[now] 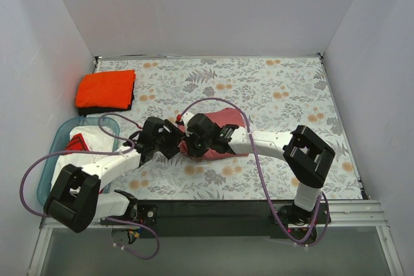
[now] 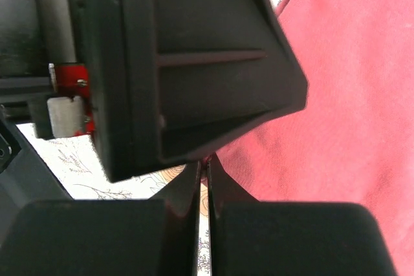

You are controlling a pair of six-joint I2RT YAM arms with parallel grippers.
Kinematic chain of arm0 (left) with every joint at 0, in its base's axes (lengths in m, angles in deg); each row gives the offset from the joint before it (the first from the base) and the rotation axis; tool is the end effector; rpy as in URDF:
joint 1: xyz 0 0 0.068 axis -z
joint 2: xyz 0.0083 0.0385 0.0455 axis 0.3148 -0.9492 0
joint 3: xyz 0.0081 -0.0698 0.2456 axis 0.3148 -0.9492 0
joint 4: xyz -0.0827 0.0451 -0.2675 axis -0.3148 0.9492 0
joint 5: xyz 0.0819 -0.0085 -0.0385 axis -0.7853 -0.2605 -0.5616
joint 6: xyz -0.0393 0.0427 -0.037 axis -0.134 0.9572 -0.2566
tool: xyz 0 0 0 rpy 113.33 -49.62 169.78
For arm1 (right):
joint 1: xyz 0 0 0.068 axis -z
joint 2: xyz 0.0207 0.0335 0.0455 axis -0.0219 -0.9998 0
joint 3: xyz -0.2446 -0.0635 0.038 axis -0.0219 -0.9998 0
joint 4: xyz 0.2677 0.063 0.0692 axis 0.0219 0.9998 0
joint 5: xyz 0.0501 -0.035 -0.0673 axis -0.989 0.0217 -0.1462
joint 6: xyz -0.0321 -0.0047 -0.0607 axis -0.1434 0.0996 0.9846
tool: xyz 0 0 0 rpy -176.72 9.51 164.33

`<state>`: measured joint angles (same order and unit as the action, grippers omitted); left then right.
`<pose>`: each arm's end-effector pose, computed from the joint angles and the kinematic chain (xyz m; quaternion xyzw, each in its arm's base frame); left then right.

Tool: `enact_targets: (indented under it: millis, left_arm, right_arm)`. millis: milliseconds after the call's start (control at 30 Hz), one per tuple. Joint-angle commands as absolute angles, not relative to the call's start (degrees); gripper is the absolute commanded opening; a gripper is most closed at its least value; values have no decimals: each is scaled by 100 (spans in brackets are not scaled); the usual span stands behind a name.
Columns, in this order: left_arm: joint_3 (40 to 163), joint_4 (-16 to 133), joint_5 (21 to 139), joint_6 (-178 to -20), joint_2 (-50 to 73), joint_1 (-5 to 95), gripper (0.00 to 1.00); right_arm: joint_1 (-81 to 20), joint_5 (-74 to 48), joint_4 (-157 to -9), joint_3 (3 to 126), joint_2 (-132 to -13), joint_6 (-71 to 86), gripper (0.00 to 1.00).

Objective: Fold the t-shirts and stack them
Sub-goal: Neatly place the folded tshirt to the corner

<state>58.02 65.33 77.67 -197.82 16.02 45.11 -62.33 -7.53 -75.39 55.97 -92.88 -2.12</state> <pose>0.2351 -0.1246 0.1154 -0.6055 0.7056 -0.3567 0.0903 0.2010 0.3678 0.1612 -0.3550 0.8459 0.2614 0.3003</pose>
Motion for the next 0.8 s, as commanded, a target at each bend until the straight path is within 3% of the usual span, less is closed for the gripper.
enact_targets:
  millis: [0,200,300,333,400,433,500,600,700,767]
  left_arm:
    - [5808,6396,7702,-19767,1444,4524,66]
    - [5781,6387,7967,-19793,934,4594,61]
    - [5790,6405,7844,-19706,1047,4595,45]
    - [5808,6431,7774,-19601,1091,4595,33]
    - [5921,6527,7581,-19478,1127,4595,20]
    - [6000,6580,7528,-19251,1101,4595,4]
    - [6158,6790,7318,-19013,996,4586,0]
    - [6571,7107,6774,-18433,767,4577,0]
    - [7002,7362,6229,-17721,530,4429,0]
    - [7388,7433,5964,-17282,302,4236,0]
  right_arm:
    - [-6208,-879,-7839,5585,-9255,-268,1]
    - [-6208,-817,-7856,5559,-9202,-286,1]
    - [-6208,-791,-7865,5550,-9202,-294,1]
    - [-6216,-791,-7865,5550,-9194,-294,1]
    - [-6208,-834,-7865,5550,-9202,-277,1]
    - [-6208,-861,-7856,5550,-9202,-277,1]
    - [-6216,-966,-7856,5550,-9229,-294,1]
    - [-6208,-923,-7847,5515,-9159,-277,11]
    - [-6076,-607,-7698,5331,-8808,-320,41]
    - [-5927,-388,-7575,5173,-8423,-356,50]
